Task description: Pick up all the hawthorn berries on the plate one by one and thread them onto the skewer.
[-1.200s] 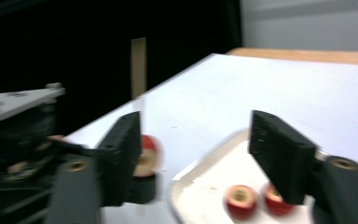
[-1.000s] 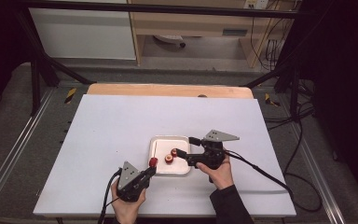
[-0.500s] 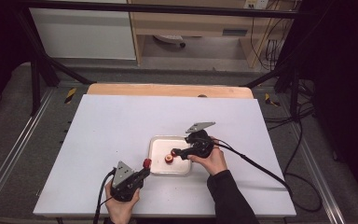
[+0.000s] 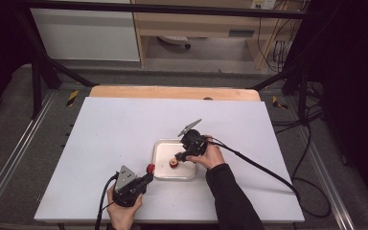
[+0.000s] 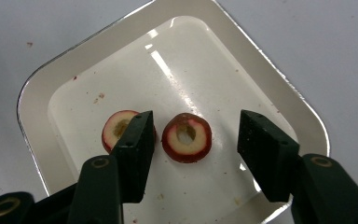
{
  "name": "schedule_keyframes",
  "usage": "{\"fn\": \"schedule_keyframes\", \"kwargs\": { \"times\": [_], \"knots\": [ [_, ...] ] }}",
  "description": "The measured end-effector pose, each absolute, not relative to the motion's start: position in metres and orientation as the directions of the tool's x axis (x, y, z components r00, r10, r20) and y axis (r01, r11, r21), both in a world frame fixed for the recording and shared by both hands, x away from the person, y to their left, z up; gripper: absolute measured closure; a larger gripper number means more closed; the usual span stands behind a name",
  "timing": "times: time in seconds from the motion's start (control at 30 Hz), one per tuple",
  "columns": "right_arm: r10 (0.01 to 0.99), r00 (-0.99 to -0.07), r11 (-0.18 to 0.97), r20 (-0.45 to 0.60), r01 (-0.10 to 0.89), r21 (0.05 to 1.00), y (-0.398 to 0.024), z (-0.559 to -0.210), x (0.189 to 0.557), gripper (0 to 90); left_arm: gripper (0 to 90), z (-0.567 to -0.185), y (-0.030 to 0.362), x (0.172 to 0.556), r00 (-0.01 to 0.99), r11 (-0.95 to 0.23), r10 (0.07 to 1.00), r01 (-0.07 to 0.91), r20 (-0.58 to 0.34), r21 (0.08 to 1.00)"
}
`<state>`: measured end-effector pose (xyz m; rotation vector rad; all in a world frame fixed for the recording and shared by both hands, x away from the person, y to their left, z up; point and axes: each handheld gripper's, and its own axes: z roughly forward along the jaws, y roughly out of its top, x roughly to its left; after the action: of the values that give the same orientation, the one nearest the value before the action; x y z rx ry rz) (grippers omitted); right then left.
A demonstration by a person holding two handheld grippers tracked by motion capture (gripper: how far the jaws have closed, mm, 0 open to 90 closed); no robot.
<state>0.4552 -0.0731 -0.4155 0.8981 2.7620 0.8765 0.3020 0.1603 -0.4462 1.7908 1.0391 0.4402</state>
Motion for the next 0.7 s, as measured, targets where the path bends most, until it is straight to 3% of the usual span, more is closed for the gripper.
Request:
{"fn": "schedule_keyframes", "kwargs": {
  "times": [0.4,0.7],
  "knots": [
    [0.483,-0.875,0.751,0.028,0.43,0.5,-0.065,-0.421,0.462,54.3,88.7,-0.446,0.161,0.303,0.576,-0.167,0.804,0.459,-0.15,0.872],
    [0.464,-0.884,0.758,0.063,0.433,0.489,-0.065,-0.423,0.467,61.0,88.7,-0.447,0.161,0.304,0.579,-0.169,0.801,0.463,-0.153,0.87]
  ]
}}
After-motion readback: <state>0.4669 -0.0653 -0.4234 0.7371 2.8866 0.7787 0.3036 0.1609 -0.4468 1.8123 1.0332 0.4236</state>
